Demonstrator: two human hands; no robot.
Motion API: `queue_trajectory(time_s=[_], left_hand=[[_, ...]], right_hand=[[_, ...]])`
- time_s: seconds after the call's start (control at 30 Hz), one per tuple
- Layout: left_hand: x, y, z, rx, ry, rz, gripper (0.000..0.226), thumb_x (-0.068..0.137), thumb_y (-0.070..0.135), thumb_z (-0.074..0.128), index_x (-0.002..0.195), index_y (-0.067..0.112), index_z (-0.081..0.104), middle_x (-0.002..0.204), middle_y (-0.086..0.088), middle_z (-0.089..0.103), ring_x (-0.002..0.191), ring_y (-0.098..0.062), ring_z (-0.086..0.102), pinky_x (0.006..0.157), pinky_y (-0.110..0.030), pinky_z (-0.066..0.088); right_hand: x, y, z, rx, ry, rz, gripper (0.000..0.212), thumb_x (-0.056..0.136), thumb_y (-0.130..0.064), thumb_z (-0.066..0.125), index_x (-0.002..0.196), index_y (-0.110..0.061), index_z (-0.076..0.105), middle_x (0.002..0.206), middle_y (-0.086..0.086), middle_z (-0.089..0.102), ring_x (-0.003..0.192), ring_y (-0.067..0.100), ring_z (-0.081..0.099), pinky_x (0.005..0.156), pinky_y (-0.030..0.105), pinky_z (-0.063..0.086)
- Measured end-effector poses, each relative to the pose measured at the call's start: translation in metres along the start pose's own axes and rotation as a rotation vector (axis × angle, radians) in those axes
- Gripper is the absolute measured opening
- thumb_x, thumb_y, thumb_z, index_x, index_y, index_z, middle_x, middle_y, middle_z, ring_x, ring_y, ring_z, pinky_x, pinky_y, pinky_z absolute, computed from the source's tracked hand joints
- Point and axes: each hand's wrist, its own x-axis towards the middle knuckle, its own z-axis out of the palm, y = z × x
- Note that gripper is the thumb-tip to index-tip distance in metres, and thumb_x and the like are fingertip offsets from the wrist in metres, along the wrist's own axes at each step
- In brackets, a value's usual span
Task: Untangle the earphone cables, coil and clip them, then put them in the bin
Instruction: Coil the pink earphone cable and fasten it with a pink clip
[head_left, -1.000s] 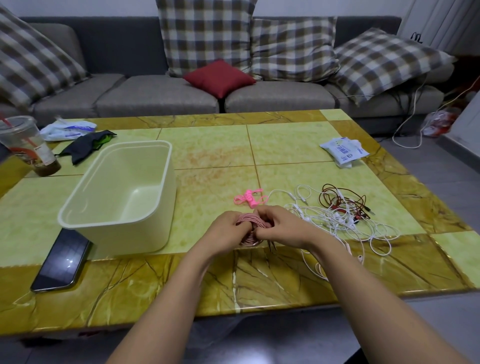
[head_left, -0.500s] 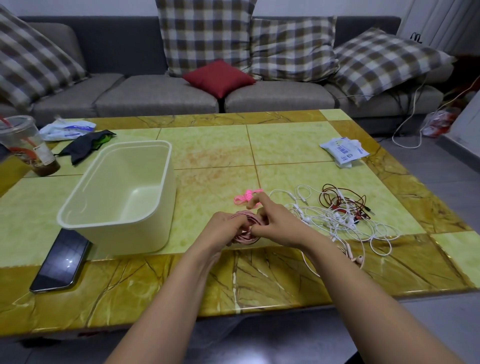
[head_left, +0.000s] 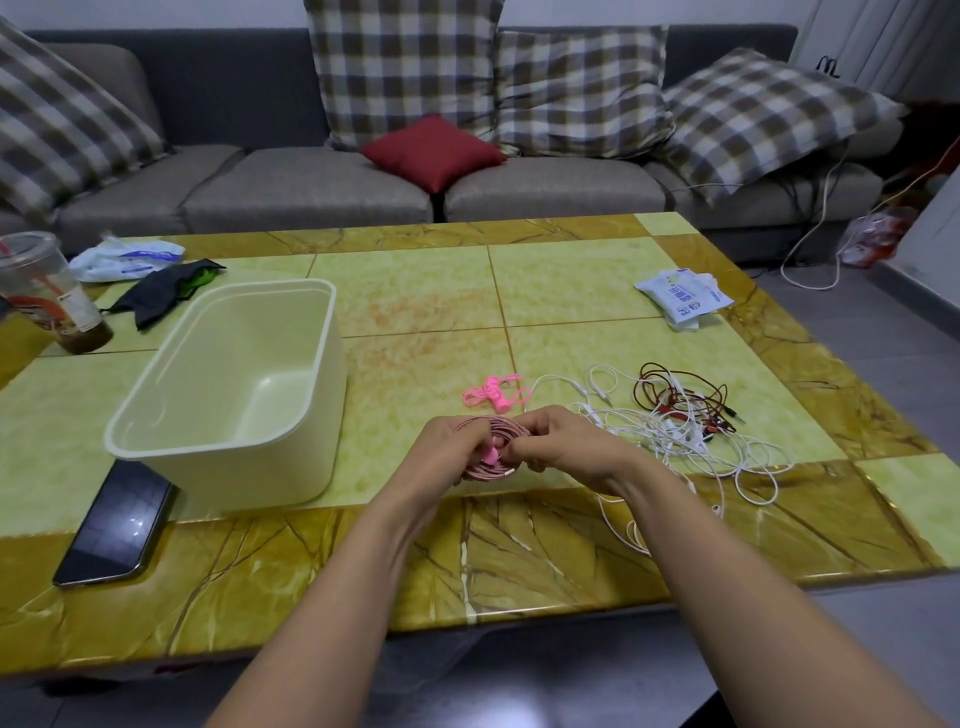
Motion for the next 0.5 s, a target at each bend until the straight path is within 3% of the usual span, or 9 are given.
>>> queue_trajectory(time_s=[0.13,0.2,0.27,0.3,0.4,0.5], left_hand=[[0.0009,-0.0003,0.0009,-0.048,-0.029,-0.019,0.020,0.083,0.019,0.046,0.063,0.019,0.047,0.051,0.005,0.033,0.050,-0.010,0.027,0.052,-0.028,0.024],[0.0016,-0.0005,-0.0003,-0.067,-0.069,-0.029,0.019,0.083,0.027,0.042,0.066,0.019,0.044,0.052,0.005,0.027,0.051,-0.011,0.023,0.050,-0.027,0.024],[0.0019,-0.0013,-0.0013,-0.062,-0.111,-0.016,0.027,0.091,0.026,0.032,0.067,0.019,0.041,0.053,0.006,0.025,0.052,-0.010,0.022,0.049,-0.025,0.024],[0.0023,-0.0020,-0.0019,-0.058,-0.109,-0.010,0.029,0.093,0.025,0.028,0.070,0.016,0.042,0.054,0.005,0.027,0.052,-0.010,0.024,0.048,-0.024,0.024],[0.0025,-0.0021,-0.0028,-0.013,-0.018,-0.012,0.025,0.095,0.022,0.029,0.083,0.011,0.049,0.062,-0.002,0.041,0.053,-0.010,0.032,0.045,-0.019,0.028],[0.0018,-0.0009,-0.0017,0.060,-0.009,0.022,0.023,0.095,0.018,0.031,0.082,0.010,0.048,0.061,-0.001,0.043,0.049,-0.007,0.033,0.045,-0.018,0.028]], right_hand=[[0.0029,0.0043,0.0013,0.172,-0.009,0.081,0.018,0.082,-0.004,0.063,0.066,-0.006,0.054,0.057,0.004,0.039,0.046,0.008,0.033,0.055,0.026,0.025],[0.0029,0.0039,0.0025,0.221,-0.002,0.098,0.016,0.074,-0.011,0.064,0.061,-0.009,0.054,0.054,0.003,0.037,0.044,0.009,0.031,0.053,0.027,0.023],[0.0037,0.0064,0.0005,0.269,-0.020,0.091,0.028,0.080,-0.007,0.063,0.054,-0.015,0.059,0.053,0.003,0.041,0.048,0.010,0.032,0.055,0.028,0.022],[0.0027,0.0055,0.0009,0.280,-0.036,0.087,0.031,0.084,-0.005,0.063,0.055,-0.016,0.064,0.056,0.003,0.046,0.051,0.010,0.034,0.055,0.028,0.023],[-0.0003,0.0016,0.0033,0.292,-0.088,0.087,0.004,0.077,-0.013,0.069,0.076,-0.009,0.071,0.072,0.009,0.054,0.058,0.010,0.036,0.054,0.024,0.025],[0.0018,0.0057,0.0036,0.256,-0.084,0.124,0.012,0.071,-0.018,0.071,0.076,-0.008,0.067,0.073,0.008,0.051,0.060,0.011,0.034,0.054,0.025,0.023]])
